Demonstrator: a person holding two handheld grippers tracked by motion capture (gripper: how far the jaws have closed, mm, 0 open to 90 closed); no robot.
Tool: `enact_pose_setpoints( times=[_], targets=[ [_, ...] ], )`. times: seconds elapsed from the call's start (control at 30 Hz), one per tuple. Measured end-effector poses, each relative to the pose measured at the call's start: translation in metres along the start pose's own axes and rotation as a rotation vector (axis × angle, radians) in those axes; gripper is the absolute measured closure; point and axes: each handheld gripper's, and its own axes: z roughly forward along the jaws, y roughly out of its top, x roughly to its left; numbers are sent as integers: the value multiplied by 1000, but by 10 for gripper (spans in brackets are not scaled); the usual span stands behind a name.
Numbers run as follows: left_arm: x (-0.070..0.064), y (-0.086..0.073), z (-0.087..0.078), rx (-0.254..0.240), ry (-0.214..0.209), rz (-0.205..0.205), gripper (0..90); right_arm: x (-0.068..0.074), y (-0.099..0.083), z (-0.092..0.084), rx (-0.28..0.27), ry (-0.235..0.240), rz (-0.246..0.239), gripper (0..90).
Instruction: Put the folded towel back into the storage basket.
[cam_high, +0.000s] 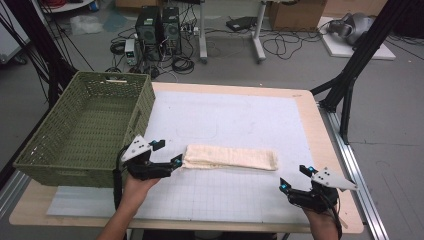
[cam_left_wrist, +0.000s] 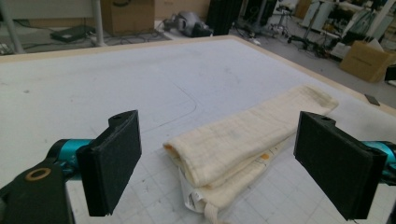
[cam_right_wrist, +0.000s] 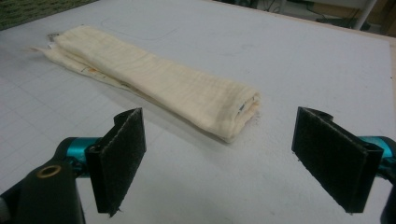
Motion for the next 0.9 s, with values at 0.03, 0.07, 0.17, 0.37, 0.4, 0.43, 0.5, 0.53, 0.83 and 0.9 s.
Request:
enact_pose_setpoints(
  times=[0.03,0.07,0.17,0.37,0.4,0.43,0.5,0.53,0.83,0.9],
  targets=[
    [0,2,5,14,0,3,156,0,0,0,-2,1,-2,160],
    [1,4,10,25,3,3,156,0,0,0,-1,2,-1,160],
    [3,7,30,82,20,1,162,0,0,0,-1,4,-6,159],
    [10,-1,52,173,67,-48,214,-1,-1,0,7,16,-12,160],
    [12,-3,54,182,62,-56,230,-1,0,0,5,16,-9,159],
    [12,-4,56,193,58,-64,253,-1,0,0,5,16,-11,160],
    [13,-5,58,204,56,-68,312,-1,0,1,6,16,-13,160],
    [13,-8,63,228,54,-80,328,-1,0,1,10,12,-15,160],
    [5,-21,82,352,58,-60,417,-1,0,1,17,12,-18,160],
    [4,-22,83,362,63,-45,425,0,-1,1,19,13,-13,159]
  ],
)
